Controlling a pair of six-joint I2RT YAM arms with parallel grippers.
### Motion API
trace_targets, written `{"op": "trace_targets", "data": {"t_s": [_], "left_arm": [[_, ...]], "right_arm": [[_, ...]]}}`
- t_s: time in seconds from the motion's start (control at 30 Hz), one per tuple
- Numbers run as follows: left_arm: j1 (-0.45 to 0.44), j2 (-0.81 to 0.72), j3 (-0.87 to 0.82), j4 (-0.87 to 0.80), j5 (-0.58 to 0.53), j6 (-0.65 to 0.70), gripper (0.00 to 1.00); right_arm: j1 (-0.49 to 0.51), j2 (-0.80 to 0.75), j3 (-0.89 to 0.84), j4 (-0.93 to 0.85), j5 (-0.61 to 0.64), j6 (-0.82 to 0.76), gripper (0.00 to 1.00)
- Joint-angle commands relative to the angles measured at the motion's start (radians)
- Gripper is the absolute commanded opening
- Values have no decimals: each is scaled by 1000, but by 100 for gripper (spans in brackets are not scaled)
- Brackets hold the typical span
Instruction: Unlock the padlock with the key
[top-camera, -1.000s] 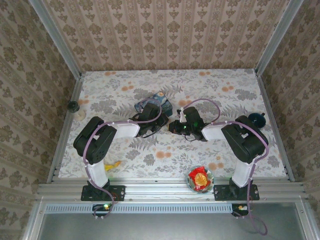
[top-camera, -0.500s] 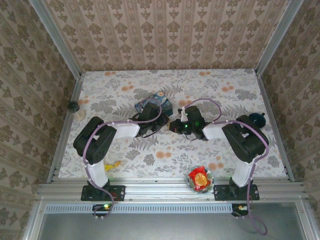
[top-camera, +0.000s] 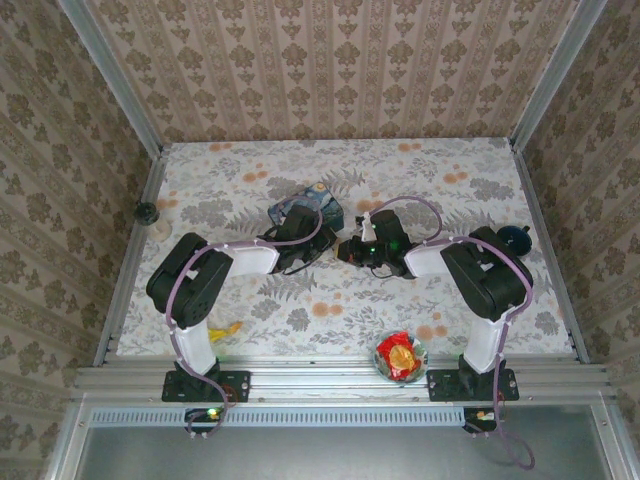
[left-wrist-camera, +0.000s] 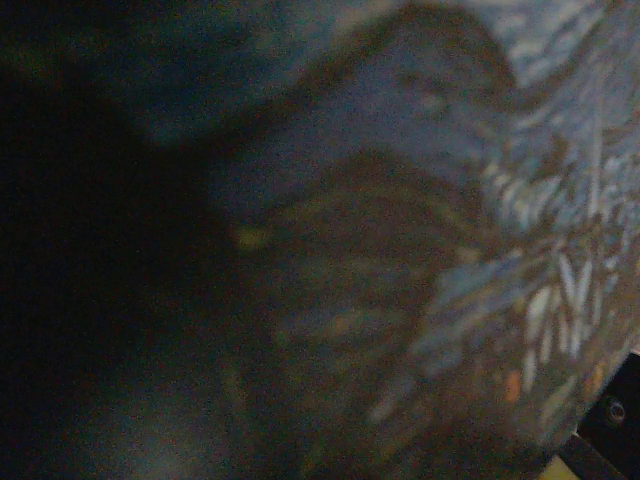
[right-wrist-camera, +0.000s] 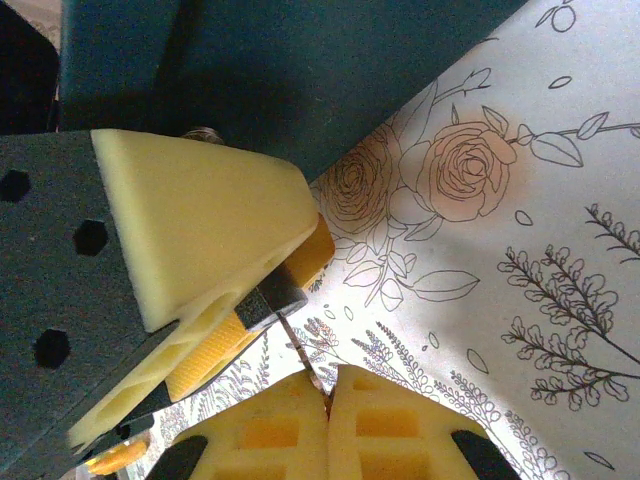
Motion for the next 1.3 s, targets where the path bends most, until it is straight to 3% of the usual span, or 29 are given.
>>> {"op": "trace_targets", "data": {"t_s": [0.0, 0.37, 1.27], "left_arm": [[-48, -20, -14, -57, 160, -5, 8], [-51, -17, -5, -59, 164, -3, 7], [-59, -1, 9, -51, 188, -6, 7]], "right_arm": [[-26, -1, 74, 194, 86, 35, 0], [-26, 13, 111, 203, 92, 51, 0], [-52, 68, 116, 346, 4, 257, 1]]}}
